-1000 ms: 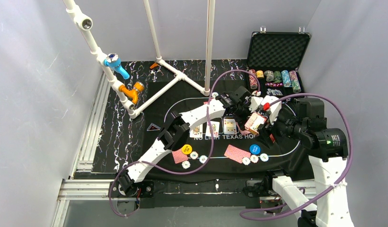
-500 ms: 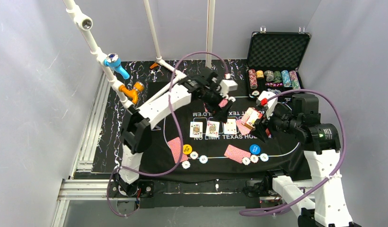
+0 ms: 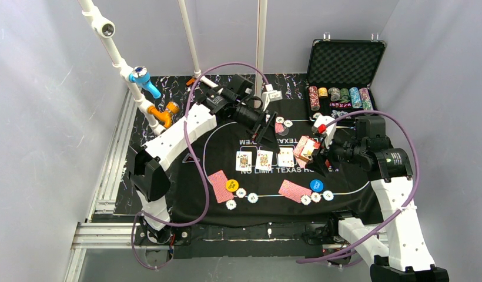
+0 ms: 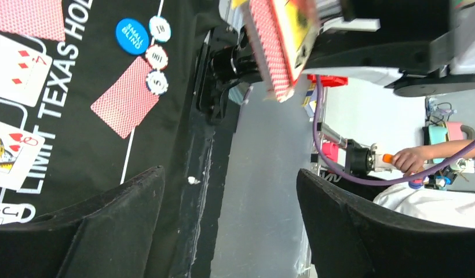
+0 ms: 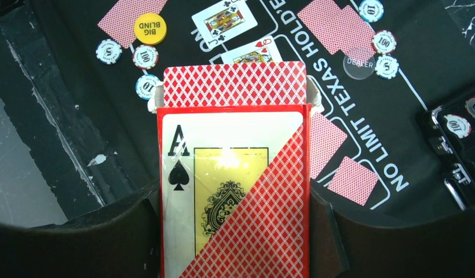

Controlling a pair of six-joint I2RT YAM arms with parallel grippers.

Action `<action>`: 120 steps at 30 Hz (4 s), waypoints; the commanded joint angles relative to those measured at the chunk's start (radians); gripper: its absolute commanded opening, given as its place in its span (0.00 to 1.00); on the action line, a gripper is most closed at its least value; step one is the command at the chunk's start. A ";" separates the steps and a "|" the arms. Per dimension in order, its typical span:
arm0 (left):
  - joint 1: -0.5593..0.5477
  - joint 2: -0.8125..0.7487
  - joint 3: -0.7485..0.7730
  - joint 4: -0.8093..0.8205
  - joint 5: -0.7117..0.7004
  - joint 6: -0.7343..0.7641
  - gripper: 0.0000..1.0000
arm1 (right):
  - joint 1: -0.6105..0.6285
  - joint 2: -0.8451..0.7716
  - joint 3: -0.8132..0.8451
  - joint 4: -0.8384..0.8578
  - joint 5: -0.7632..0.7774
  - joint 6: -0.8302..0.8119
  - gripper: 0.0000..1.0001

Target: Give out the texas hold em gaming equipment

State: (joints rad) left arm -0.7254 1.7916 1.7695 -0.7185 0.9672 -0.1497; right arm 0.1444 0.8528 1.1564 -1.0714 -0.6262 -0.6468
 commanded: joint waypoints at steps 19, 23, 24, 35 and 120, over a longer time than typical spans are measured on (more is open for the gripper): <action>-0.200 0.167 0.345 -0.192 -0.621 0.053 0.53 | 0.001 0.017 0.010 0.107 -0.097 0.004 0.01; -0.260 0.226 0.433 -0.197 -0.641 0.080 0.53 | 0.004 0.025 0.008 0.126 -0.097 0.021 0.01; -0.277 0.247 0.459 -0.206 -0.656 0.095 0.53 | 0.006 0.027 0.008 0.128 -0.098 0.023 0.03; -0.066 0.092 0.228 -0.017 -0.181 -0.045 0.64 | 0.011 -0.024 -0.014 0.118 -0.062 0.004 0.01; -0.011 0.049 -0.004 0.241 -0.119 -0.382 0.97 | 0.159 0.198 0.142 0.066 0.210 -0.023 0.01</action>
State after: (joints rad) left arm -0.7628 1.9530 1.7935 -0.3584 0.9550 -0.6857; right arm 0.3019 1.0710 1.3212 -1.0695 -0.4496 -0.6987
